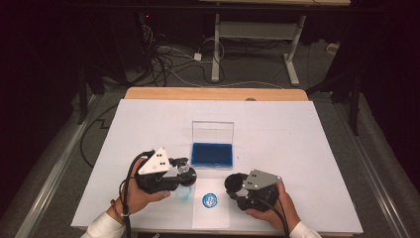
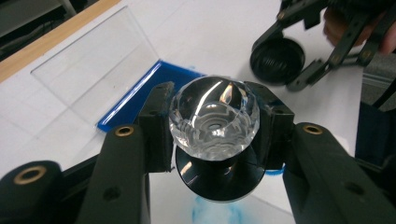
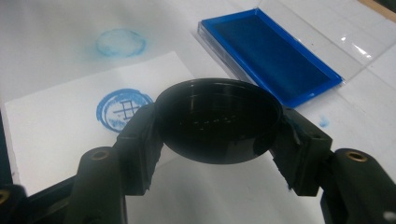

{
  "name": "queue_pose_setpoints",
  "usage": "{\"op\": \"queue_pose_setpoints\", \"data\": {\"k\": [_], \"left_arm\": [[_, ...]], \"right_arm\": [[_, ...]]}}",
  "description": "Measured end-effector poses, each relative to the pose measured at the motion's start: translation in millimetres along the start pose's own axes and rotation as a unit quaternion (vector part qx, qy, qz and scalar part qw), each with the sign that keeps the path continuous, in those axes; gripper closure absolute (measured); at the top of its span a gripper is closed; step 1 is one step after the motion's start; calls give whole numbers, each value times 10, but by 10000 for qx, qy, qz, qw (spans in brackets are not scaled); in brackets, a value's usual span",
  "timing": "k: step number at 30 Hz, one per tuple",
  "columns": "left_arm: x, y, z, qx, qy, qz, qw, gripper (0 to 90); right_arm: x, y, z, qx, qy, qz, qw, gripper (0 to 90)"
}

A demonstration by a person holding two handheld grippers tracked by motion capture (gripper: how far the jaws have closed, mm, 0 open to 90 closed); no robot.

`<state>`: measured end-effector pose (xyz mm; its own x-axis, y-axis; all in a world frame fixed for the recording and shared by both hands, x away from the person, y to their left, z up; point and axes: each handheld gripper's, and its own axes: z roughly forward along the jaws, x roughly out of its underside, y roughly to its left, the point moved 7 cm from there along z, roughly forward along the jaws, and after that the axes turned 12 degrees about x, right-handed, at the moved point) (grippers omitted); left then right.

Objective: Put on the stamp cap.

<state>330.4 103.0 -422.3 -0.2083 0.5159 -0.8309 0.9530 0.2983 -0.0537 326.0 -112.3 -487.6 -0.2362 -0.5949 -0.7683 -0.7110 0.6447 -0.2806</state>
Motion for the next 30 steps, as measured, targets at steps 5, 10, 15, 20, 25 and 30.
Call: {"op": "queue_pose_setpoints", "data": {"k": [5, 10, 15, 20, 25, 30], "left_arm": [[-93, -36, 74, 111, -129, 18, 9999, 546], [-153, -75, 159, 242, -187, 46, 9995, 546], [-224, -104, 232, 370, -264, 49, 9990, 546], [-274, -131, 309, 454, -296, 68, 9985, 546], [-310, -143, 338, 530, -354, 66, 9979, 546], [-305, -145, 374, 572, -348, 51, 9977, 546]], "right_arm": [[-79, 71, 47, -112, -72, 20, 9999, 387], [-161, 133, 97, -238, -132, 29, 9996, 387], [-252, 205, 155, -316, -203, 11, 9993, 388], [-344, 273, 185, -404, -314, 24, 9987, 387], [-404, 326, 207, -500, -375, 54, 9980, 388], [-448, 348, 216, -566, -425, 150, 9974, 388]]}}
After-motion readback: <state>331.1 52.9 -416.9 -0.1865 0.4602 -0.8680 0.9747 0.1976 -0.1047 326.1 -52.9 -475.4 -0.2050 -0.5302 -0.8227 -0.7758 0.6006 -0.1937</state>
